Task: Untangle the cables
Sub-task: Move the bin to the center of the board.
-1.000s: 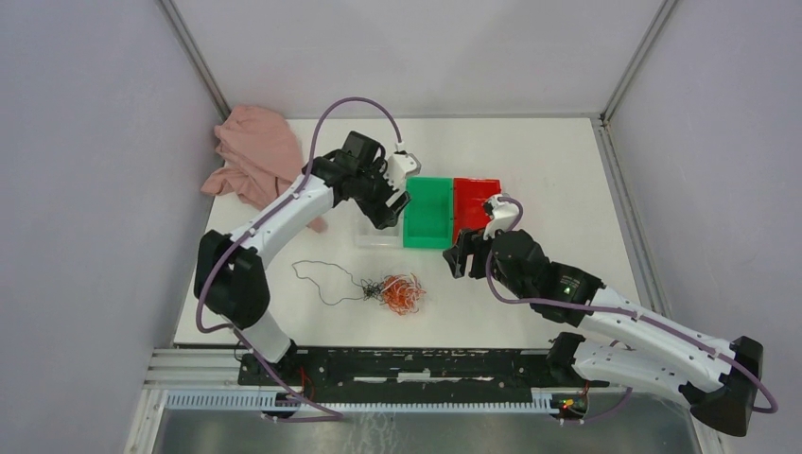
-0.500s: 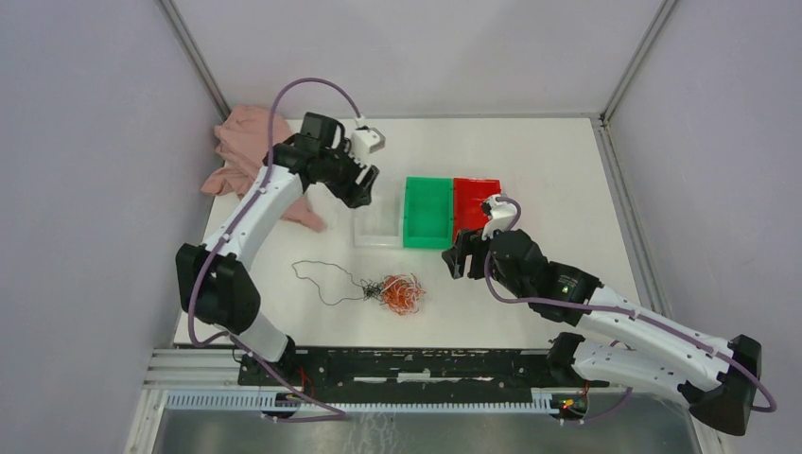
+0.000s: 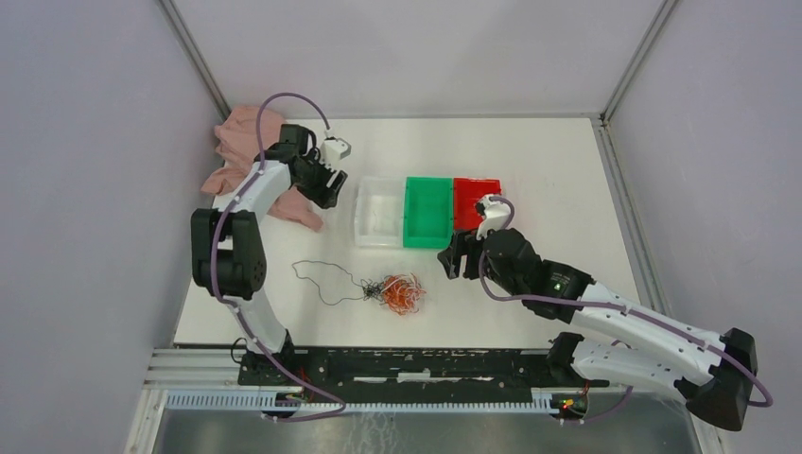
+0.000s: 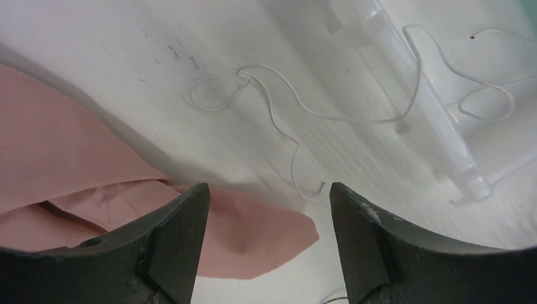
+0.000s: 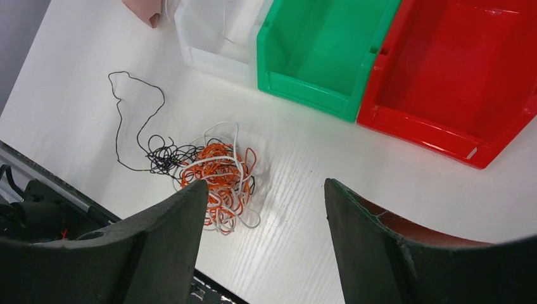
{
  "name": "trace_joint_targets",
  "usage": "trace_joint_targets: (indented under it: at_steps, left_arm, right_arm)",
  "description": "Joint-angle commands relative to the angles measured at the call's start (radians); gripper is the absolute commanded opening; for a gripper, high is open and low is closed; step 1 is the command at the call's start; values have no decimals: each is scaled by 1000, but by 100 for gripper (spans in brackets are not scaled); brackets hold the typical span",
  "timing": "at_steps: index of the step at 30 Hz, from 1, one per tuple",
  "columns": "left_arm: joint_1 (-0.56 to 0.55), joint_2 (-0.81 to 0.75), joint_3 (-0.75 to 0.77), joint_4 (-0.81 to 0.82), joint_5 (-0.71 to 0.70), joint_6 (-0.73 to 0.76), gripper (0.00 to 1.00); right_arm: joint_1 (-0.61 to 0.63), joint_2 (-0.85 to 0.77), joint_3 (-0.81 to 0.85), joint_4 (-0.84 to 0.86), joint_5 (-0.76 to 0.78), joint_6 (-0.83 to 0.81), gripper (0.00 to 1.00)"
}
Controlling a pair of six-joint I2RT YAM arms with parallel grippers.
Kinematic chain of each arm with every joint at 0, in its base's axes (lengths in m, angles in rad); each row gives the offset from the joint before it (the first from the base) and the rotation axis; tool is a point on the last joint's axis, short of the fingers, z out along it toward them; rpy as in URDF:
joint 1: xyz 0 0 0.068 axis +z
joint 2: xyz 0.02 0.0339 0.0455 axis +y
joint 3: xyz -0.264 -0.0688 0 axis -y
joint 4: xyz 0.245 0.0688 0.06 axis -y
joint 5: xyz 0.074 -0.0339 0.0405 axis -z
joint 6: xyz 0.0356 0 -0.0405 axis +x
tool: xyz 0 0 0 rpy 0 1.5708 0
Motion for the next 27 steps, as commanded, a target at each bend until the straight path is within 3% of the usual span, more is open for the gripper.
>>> trace_joint_targets:
  at_steps: [1, 14, 18, 23, 27]
  left_arm:
    - [2, 62, 8, 106, -13, 93, 77]
    - [2, 154, -38, 133, 48, 182, 66]
    - [1, 169, -41, 104, 57, 202, 50]
    - [1, 139, -33, 88, 80, 191, 7]
    - [2, 21, -19, 71, 144, 155, 3]
  right_arm:
    - [-4, 17, -2, 61, -15, 18, 74]
    - [-5, 32, -4, 59, -10, 15, 73]
    - [-6, 35, -3, 60, -9, 16, 71]
    - [-8, 36, -6, 64, -10, 23, 67]
    - [-8, 36, -10, 68, -14, 27, 64]
